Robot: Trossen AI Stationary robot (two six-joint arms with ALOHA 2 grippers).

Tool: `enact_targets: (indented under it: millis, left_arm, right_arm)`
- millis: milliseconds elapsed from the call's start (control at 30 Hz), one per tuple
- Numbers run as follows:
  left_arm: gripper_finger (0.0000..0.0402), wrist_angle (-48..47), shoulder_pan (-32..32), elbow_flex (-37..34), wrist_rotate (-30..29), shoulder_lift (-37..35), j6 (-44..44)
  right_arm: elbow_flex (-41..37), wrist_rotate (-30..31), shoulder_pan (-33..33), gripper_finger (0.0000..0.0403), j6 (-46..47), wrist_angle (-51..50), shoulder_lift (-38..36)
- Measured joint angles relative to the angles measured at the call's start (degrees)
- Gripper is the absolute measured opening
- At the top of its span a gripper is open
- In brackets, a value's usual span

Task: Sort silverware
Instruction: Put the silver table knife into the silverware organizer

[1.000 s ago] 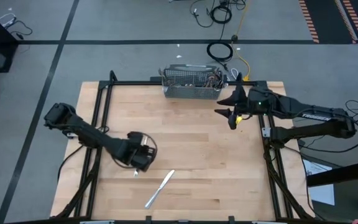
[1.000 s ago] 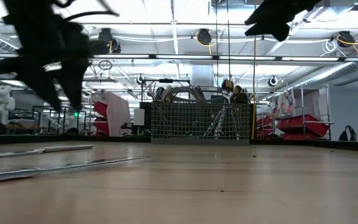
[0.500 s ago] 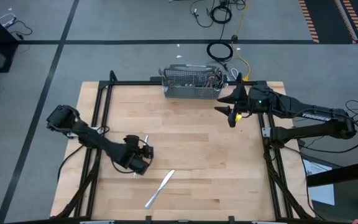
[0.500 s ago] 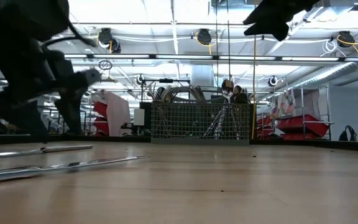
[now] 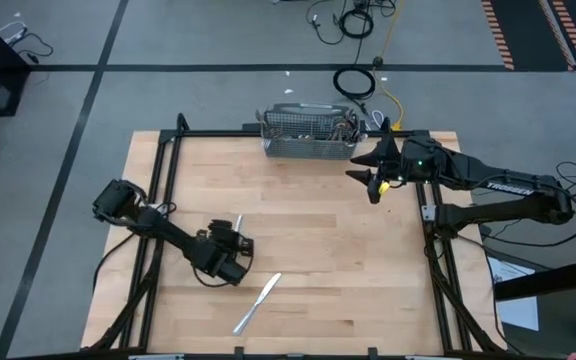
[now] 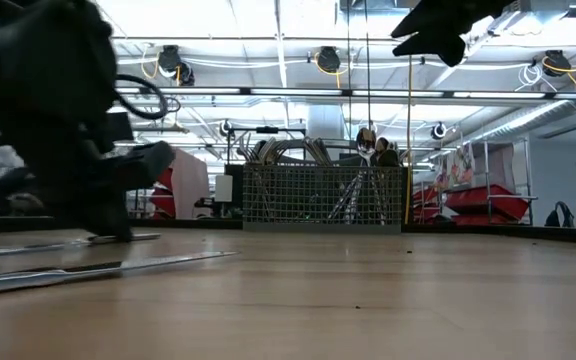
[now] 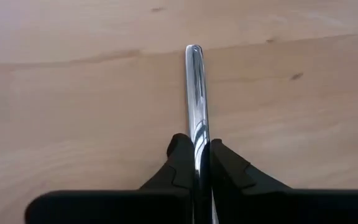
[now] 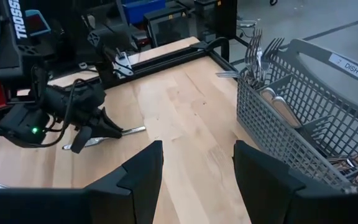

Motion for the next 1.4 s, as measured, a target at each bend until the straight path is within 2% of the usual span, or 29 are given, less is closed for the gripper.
enact_targets:
  millis: [133,200,300,367,567,733,867,1100,1167,1233,1300,1400]
  left_arm:
    - [0.0030,4.98,2.99,-0.06,-0.36,-0.86,5.95]
    - [0.0029,8.61,4.96,-0.16,0.29,-2.09,9.70]
    - [0.0004,12.51,8.49,0.81,2.24,-2.82,17.42]
    - [0.0001,15.42,10.68,1.31,3.22,-2.77,23.28]
    - [0.0001,27.59,17.39,1.35,5.33,-2.58,37.65]
    - [0.0001,35.28,23.28,1.26,7.98,-2.42,47.92]
    - [0.0001,40.24,26.13,1.36,9.43,-2.47,52.18]
    - [0.0001,41.22,28.79,4.84,11.92,-2.58,60.83]
    - [0.0001,40.82,29.41,6.08,11.94,-2.58,62.42]
    - [0.0001,36.32,29.90,7.98,11.66,-2.90,62.25]
    - [0.0001,27.60,30.02,9.59,10.96,-5.03,59.66]
    - [0.0001,20.23,28.75,10.95,9.39,-9.25,58.34]
  right_arm:
    - [0.00,0.70,0.00,0.0183,0.01,-0.58,0.17]
    - [0.00,3.31,0.04,0.0183,0.00,-0.62,0.17]
    - [0.00,6.75,-0.04,0.0183,-0.17,-1.35,0.17]
    - [0.00,7.71,-0.06,0.0183,-0.33,-2.23,0.17]
    - [-2.46,7.22,-0.04,0.0183,3.41,-5.00,0.39]
    - [-9.09,3.94,0.10,0.0183,7.77,-1.25,0.34]
    - [-14.25,2.46,0.27,0.0183,10.17,3.22,0.33]
    - [-19.26,2.34,0.79,0.0179,8.29,11.56,3.34]
    - [-19.21,-0.12,0.76,0.0173,7.13,15.94,6.18]
    - [-19.11,-3.43,0.79,0.0167,7.28,20.17,9.29]
    - [-18.41,-6.36,0.83,0.0161,7.81,23.45,12.60]
    - [-16.76,-7.79,0.99,0.0152,7.03,25.90,17.50]
